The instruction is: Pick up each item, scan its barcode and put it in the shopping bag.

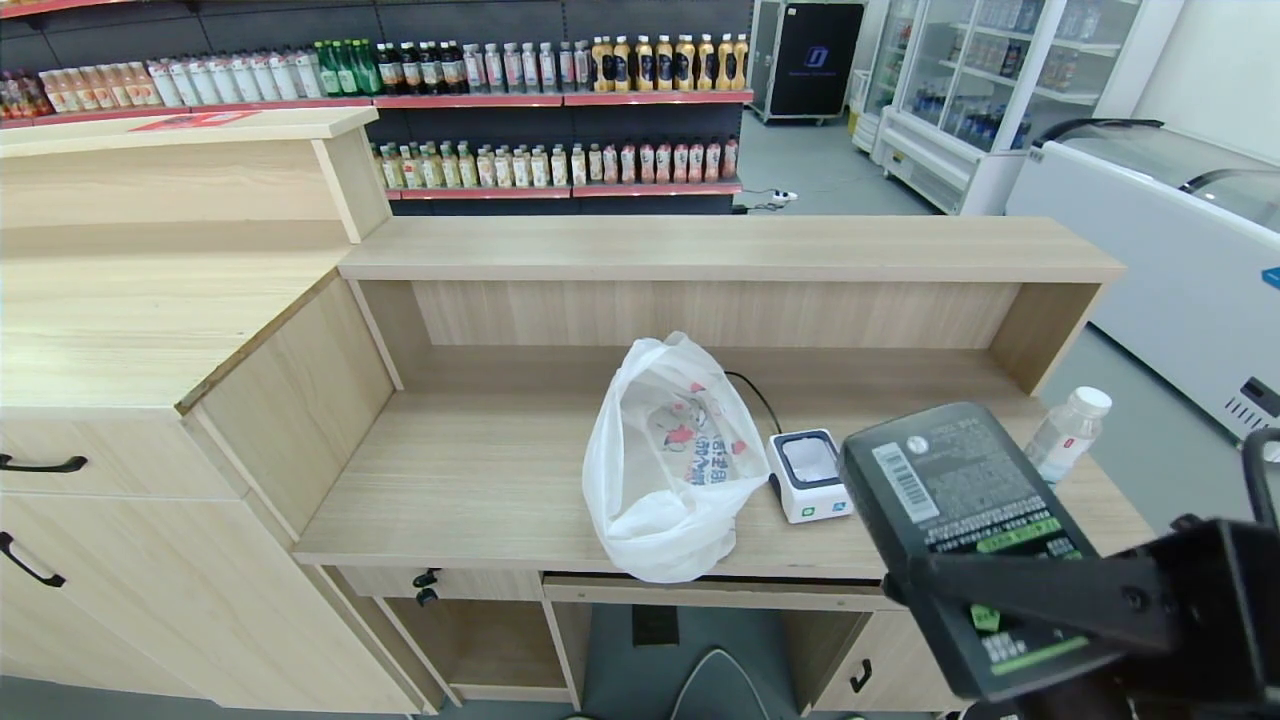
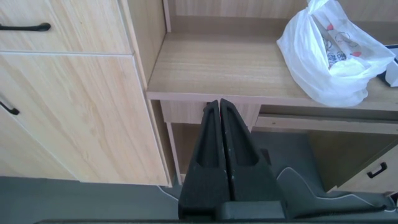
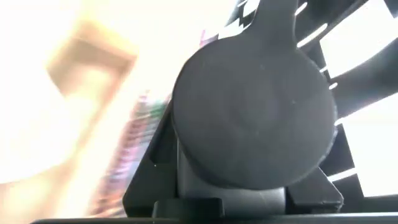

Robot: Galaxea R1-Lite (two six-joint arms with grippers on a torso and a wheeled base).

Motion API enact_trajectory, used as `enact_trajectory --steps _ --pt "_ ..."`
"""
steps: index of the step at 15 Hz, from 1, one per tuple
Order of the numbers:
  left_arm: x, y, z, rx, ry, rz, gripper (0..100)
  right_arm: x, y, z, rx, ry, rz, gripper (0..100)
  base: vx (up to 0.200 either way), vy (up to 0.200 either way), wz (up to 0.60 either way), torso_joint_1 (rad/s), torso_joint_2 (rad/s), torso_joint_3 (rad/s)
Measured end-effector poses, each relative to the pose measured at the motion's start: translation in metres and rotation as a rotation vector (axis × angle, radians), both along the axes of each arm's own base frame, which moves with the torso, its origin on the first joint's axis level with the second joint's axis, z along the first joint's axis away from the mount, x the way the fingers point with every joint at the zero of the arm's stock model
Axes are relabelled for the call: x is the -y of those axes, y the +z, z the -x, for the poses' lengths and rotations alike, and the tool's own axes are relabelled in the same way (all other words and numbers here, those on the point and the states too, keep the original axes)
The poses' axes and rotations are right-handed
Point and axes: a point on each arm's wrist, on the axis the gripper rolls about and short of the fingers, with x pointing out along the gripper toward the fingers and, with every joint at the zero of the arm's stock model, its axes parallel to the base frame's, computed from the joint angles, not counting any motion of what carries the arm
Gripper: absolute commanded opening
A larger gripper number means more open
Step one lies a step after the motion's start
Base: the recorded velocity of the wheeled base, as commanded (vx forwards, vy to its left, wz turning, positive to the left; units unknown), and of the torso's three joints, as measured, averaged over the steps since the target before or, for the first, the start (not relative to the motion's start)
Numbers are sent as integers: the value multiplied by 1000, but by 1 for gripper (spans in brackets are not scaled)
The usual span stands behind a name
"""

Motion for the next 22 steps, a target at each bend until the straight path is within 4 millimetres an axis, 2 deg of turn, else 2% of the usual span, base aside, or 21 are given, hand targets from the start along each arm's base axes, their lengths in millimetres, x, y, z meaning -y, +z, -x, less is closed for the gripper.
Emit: enact_trajectory --steps 2,4,6,9,12,16,18,20,22 --pt "0 0 0 0 0 0 0 26 0 -17 -234 -207 -113 0 0 0 0 0 0 0" --pt "0 0 0 0 1 0 0 61 4 -28 -473 -455 -332 0 0 0 0 0 0 0" --pt "0 0 0 0 0 0 0 100 8 -33 -648 -698 -613 0 0 0 0 0 0 0" --pt "0 0 0 0 0 0 0 142 5 -34 -824 -945 -1038 0 0 0 0 0 0 0" --pt "0 0 0 0 0 0 0 156 -3 -37 -909 -1009 -1193 0 0 0 0 0 0 0" --pt "0 0 0 0 0 0 0 158 -14 -40 -1019 -1022 -1271 0 0 0 0 0 0 0" --pt "0 0 0 0 0 0 0 158 -15 -41 -1087 -998 -1337 0 0 0 600 0 0 0" --pt "0 0 0 0 0 0 0 160 -14 -45 -1096 -1010 -1374 0 0 0 600 5 2 2" --pt "0 0 0 -1 -1 0 0 162 -3 -62 -1107 -1044 -1538 0 0 0 600 2 -2 2"
